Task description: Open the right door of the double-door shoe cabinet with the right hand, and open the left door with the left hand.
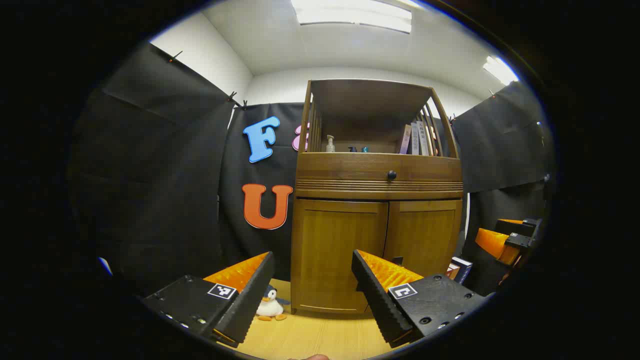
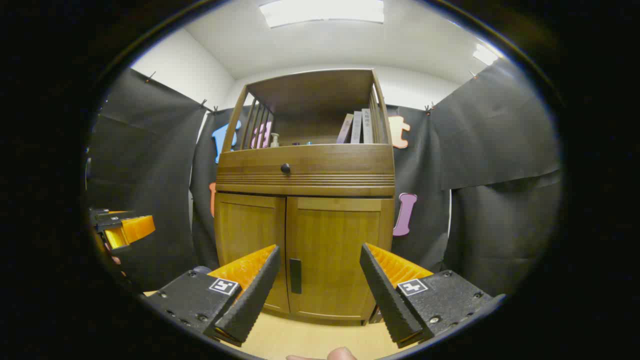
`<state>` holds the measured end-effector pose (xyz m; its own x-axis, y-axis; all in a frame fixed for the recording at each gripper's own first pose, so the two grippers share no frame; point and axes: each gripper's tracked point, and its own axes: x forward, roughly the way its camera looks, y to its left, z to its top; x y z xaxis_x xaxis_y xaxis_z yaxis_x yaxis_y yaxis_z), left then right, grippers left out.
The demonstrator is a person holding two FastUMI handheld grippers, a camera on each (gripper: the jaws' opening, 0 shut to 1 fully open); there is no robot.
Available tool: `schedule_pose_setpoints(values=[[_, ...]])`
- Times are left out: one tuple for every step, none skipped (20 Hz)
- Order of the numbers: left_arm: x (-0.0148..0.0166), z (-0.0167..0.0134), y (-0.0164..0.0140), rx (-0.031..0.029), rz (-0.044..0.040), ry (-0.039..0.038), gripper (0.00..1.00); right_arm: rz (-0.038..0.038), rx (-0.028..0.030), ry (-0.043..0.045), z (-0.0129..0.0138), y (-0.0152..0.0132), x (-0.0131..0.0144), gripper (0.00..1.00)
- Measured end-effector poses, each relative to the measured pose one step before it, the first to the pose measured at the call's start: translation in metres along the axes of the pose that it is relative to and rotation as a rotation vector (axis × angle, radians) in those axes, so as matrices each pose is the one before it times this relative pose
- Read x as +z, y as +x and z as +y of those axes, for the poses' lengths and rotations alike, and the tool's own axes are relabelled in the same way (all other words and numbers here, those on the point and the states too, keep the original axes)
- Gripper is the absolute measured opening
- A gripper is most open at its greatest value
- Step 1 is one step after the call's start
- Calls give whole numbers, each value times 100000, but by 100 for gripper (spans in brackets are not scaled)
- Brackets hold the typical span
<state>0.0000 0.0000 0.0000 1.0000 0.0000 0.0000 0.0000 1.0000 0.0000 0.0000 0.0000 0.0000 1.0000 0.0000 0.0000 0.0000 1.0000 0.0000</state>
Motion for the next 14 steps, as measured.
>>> schedule_pose_setpoints(values=[[14, 70, 3, 294, -132, 361, 95, 54, 791, 379, 177, 151, 38, 100], [62, 63, 26, 4, -252, 414, 95, 644, -237, -108, -3, 149, -59, 100], [11, 47, 29, 75, -64, 549, 95, 1217, -575, -371, 66, 514, -328, 100], [-216, 30, 157, 229, 396, 877, 95, 1339, -399, -119, 260, 845, -185, 100], [94, 84, 97, 217, -65, 834, 95, 473, 848, 375, 321, 413, 17, 100], [127, -18, 51, 20, -292, 533, 95, 363, 616, 187, 225, 264, -26, 100], [42, 68, 65, 163, -235, 178, 100, 287, 633, -39, 333, 103, -179, 100], [-92, 231, 56, 422, 23, 164, 100, 432, 451, -9, 296, 188, -46, 100], [15, 132, -96, 576, 22, 212, 100, 376, 709, 82, 204, 150, -246, 100], [-6, 234, -63, 765, 89, 25, 100, 455, 596, 207, 265, 212, -135, 100], [-75, 199, -80, 691, 75, 119, 100, 489, 958, 455, 252, 386, -121, 100], [-32, 188, -99, 582, 115, 265, 100, 679, 659, 258, 208, 425, -220, 100], [48, 379, -77, 868, -119, 290, 100, 1300, 245, -64, 109, 495, -277, 100], [-29, 239, -25, 880, -168, 153, 100, 1263, 497, -15, 112, 417, -319, 100]])
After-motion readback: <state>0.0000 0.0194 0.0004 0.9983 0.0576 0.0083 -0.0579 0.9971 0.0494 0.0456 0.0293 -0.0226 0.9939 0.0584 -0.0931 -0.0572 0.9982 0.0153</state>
